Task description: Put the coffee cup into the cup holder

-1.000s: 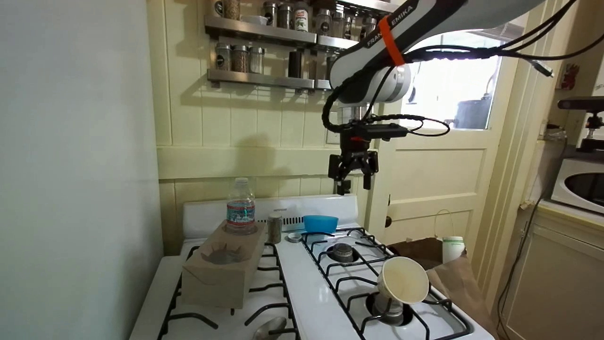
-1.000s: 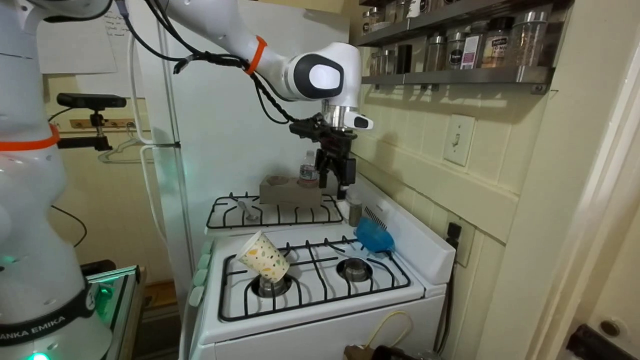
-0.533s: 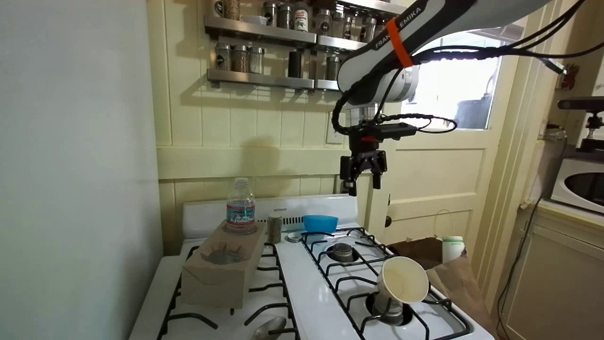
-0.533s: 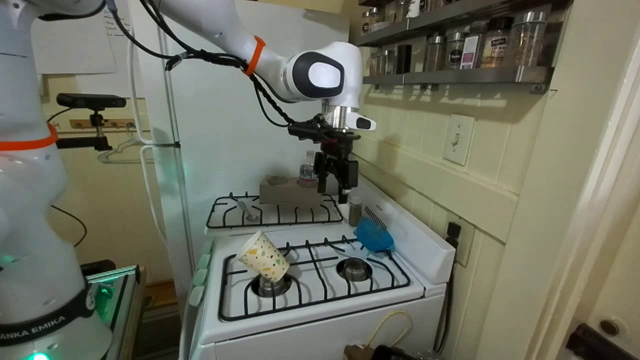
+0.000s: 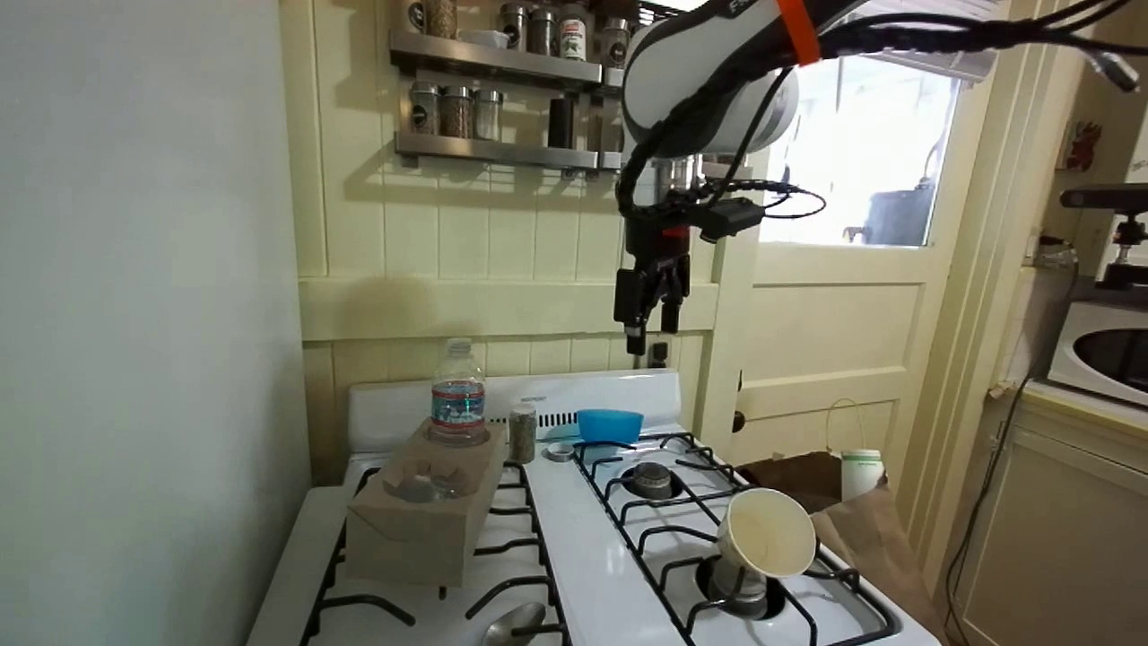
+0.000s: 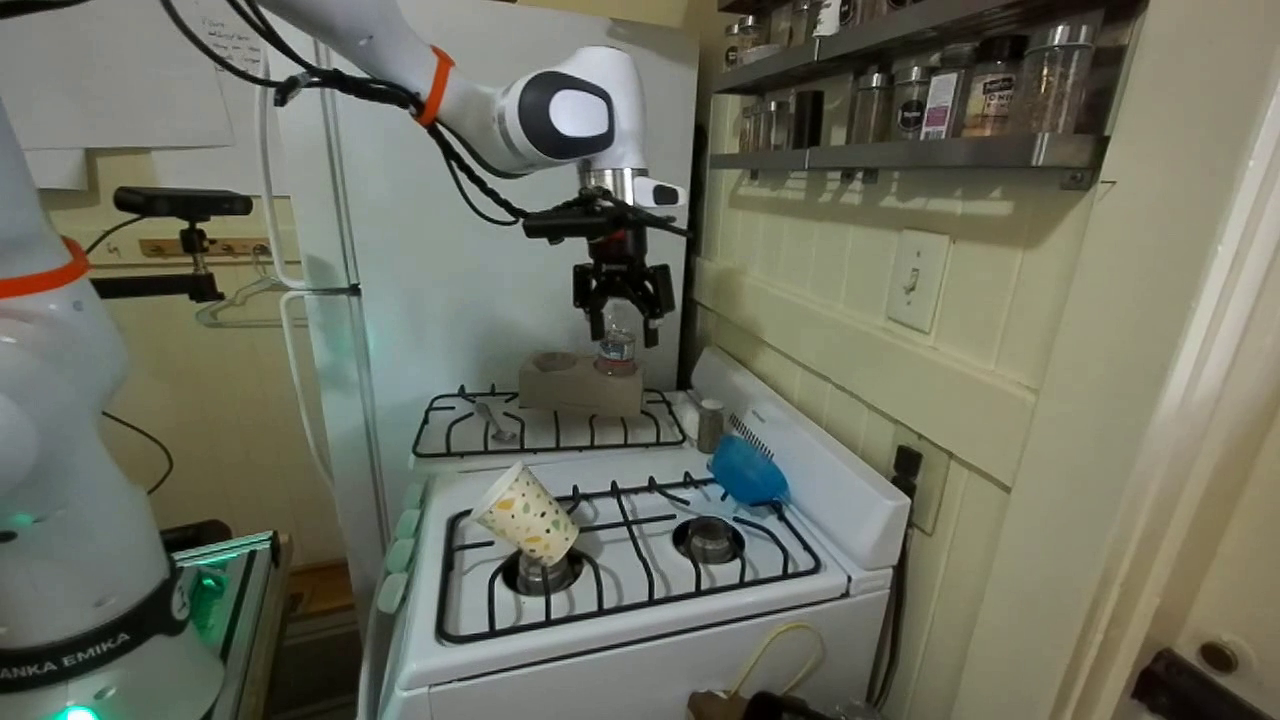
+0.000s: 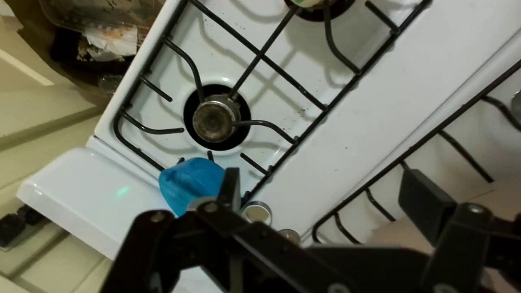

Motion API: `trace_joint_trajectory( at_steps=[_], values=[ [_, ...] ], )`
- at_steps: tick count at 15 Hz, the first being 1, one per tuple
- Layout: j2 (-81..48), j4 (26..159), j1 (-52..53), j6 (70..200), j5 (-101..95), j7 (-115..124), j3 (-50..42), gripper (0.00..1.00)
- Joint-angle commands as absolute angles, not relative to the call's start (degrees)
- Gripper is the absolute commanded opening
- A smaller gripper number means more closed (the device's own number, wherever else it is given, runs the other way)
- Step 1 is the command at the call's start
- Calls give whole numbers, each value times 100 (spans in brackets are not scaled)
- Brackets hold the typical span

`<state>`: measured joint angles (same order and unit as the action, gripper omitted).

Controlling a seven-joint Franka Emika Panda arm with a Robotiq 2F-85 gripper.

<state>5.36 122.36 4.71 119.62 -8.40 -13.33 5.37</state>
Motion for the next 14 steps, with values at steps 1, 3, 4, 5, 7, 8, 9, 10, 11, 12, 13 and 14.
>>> trace_joint_trajectory(
  at_steps=[1,3,4,5,7,8,9,10,11,12,13,14],
  values=[
    [1857,13641,702,12461,-899,-2024,607,100],
    [2499,14261,886,12528,-966,-2386,615,100],
    [2802,14574,978,12581,-1007,-2566,601,100],
    [3065,14845,1048,12690,-1055,-2771,544,100],
    [2581,14333,1043,12508,-937,-2469,520,100],
    [2796,14550,1064,12654,-947,-2500,480,100],
    [2940,14681,1070,12709,-954,-2541,442,100],
    [3026,14750,1071,12729,-957,-2570,411,100],
    [3056,14769,1071,12735,-958,-2581,399,100],
    [2951,14700,1182,12473,-966,-2887,384,100],
    [2975,14792,1315,12347,-865,-3229,292,100],
    [3001,14883,1371,12282,-886,-3434,265,100]
  ],
)
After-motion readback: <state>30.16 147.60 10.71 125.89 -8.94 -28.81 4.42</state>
